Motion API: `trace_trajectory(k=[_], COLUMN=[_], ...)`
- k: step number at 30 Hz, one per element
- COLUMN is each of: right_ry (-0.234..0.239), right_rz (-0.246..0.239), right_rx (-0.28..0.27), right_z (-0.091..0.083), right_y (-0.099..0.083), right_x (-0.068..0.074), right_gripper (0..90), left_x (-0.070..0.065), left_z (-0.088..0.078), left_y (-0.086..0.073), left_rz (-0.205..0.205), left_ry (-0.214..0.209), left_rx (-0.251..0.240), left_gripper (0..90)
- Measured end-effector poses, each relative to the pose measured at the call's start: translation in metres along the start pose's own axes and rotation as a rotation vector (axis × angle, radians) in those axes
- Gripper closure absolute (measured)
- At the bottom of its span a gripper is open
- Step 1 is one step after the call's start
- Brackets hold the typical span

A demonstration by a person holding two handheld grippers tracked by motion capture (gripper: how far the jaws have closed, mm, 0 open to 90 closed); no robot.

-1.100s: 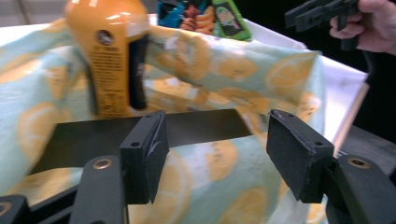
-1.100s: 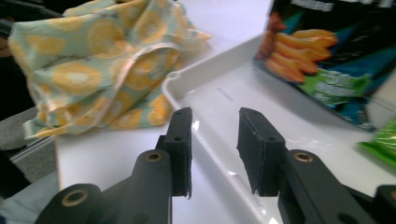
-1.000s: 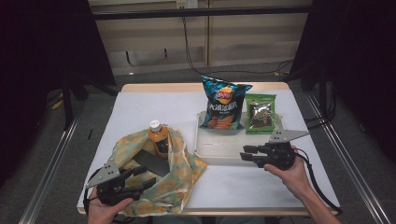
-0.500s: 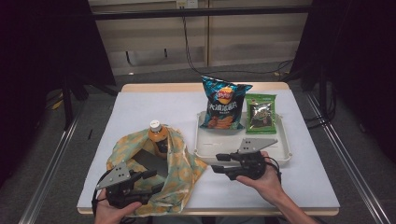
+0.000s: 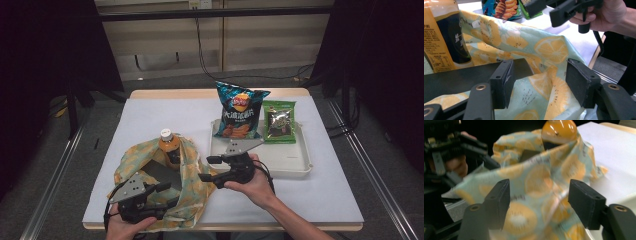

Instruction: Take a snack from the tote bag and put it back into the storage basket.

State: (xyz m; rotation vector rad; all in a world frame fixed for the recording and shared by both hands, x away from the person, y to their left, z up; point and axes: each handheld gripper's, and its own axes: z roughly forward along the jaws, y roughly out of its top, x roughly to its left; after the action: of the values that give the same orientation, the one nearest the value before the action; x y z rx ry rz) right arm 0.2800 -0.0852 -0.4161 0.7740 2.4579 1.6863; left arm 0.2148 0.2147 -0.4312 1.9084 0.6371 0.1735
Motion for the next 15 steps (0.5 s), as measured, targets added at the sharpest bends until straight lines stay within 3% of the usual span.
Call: trace_trajectory(k=[8,15], right_ry=[0.047,0.065], right_rz=[0.019,0.013], right_rx=[-0.005,0.056], right_z=[0.027,0.053], right_y=[0.018,0.022], right_x=[0.006,0.020], right_gripper=[23.4,16.6], left_x=[-0.004,-0.007], left_z=[0.005,0.009], left_y=[-0.002,-0.002], left_rz=[0.012,0.042], left_ry=[0.000,0.000], left_rx=[0.021,0.038], left_gripper=[35.5,35.3])
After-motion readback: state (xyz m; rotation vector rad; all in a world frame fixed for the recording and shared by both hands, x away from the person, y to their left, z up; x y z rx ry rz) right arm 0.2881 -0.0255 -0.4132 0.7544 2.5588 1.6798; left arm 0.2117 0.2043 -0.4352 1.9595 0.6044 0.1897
